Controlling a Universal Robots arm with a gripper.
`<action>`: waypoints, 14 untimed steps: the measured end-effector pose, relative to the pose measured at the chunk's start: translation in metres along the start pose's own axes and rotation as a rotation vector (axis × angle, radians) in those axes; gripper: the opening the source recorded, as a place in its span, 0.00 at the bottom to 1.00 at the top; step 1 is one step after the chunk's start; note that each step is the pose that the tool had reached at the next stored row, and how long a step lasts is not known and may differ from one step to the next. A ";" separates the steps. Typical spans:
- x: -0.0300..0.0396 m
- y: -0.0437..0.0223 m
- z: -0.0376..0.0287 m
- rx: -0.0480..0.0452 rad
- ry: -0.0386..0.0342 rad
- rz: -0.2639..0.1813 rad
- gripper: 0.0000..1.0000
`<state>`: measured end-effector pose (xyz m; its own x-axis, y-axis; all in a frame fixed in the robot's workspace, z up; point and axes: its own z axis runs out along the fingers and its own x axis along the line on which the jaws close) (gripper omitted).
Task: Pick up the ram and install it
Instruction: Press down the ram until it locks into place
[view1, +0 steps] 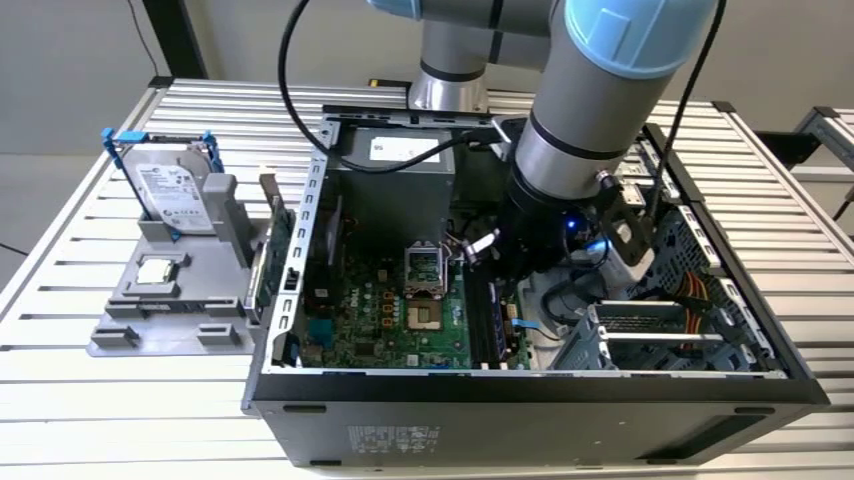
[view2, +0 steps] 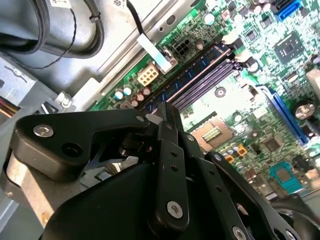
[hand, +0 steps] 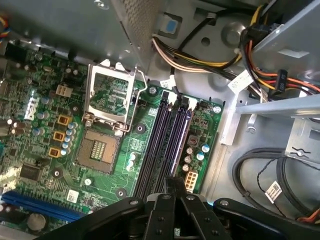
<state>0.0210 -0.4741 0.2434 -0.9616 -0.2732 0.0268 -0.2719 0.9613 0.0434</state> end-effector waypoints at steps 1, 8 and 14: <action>0.0000 0.0000 0.0000 0.0004 0.0006 -0.014 0.00; -0.0001 0.0000 0.0000 0.0027 0.0044 -0.100 0.00; -0.0004 -0.0001 -0.0001 0.0041 0.0067 -0.152 0.00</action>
<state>0.0214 -0.4742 0.2435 -0.9092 -0.4154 0.0268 -0.4141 0.9092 0.0433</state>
